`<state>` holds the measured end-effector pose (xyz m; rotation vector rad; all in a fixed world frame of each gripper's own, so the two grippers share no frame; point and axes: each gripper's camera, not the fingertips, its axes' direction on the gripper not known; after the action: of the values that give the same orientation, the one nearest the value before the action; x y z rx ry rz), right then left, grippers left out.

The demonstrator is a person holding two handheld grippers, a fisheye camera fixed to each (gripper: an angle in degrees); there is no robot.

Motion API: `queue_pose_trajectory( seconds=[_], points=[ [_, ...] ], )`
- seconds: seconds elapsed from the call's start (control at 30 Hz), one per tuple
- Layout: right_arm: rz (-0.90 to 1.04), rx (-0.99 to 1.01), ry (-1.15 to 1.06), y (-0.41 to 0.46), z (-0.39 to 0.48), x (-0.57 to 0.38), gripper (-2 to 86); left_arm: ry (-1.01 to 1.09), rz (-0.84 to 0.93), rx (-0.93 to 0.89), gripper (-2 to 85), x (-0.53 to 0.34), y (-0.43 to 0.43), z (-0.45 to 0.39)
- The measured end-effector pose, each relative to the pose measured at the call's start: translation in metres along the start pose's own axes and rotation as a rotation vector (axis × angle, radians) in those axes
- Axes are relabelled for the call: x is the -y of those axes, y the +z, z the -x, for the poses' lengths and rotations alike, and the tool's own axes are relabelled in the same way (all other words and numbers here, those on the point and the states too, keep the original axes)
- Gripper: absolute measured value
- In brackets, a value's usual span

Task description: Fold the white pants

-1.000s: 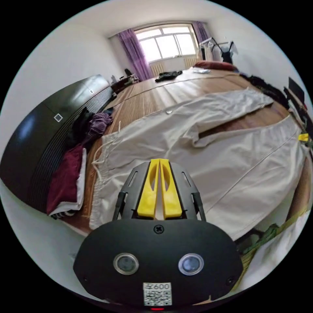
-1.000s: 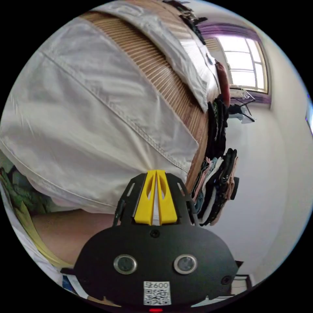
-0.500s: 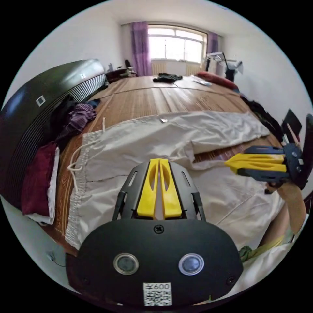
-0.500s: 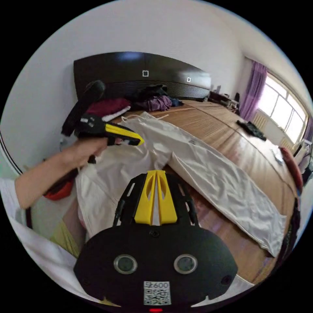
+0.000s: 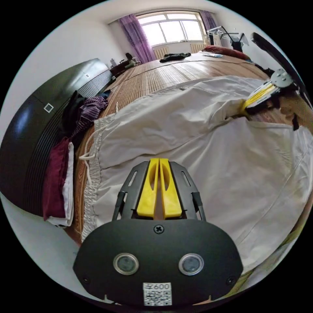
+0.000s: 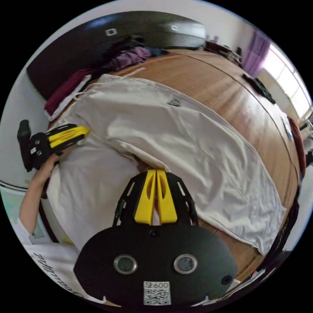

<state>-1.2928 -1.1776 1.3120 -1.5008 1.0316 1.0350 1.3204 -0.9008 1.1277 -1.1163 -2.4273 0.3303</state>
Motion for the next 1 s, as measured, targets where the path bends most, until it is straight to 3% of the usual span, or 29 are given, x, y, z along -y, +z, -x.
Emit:
queue_pose_trajectory(
  seconds=[0.1,0.17,0.23,0.4,0.53,0.7,0.87,0.93,1.0],
  points=[
    [0.022,0.006,0.060,-0.022,-0.027,-0.024,-0.9,0.077,-0.001,0.137,0.1,-0.003,-0.015,-0.038],
    [-0.098,0.031,0.033,-0.047,-0.017,-0.027,-0.9,0.096,-0.002,0.175,0.2,-0.005,-0.023,-0.052],
    [-0.232,0.085,-0.027,-0.067,0.013,-0.018,-0.9,0.067,0.000,0.116,0.3,-0.007,-0.037,-0.046],
    [-0.252,0.192,-0.137,-0.037,0.079,0.021,-0.9,0.051,-0.017,-0.023,0.4,-0.028,-0.071,-0.033],
    [-0.167,0.169,-0.075,0.015,0.084,0.037,-0.8,0.184,-0.053,0.114,0.4,-0.053,-0.100,-0.072],
    [-0.239,0.333,0.160,0.016,0.024,0.032,-0.8,0.205,-0.056,0.156,0.3,-0.058,-0.123,-0.089],
    [-0.279,0.185,0.200,-0.023,-0.005,-0.011,-0.8,0.125,-0.029,-0.072,0.5,-0.048,-0.154,-0.047],
    [-0.263,-0.028,0.206,-0.043,-0.019,-0.053,-0.8,0.038,-0.049,-0.233,0.6,-0.039,-0.170,-0.003],
    [-0.247,-0.215,0.233,-0.048,-0.034,-0.084,-0.9,-0.061,-0.125,-0.231,0.6,-0.031,-0.187,0.028]
  ],
)
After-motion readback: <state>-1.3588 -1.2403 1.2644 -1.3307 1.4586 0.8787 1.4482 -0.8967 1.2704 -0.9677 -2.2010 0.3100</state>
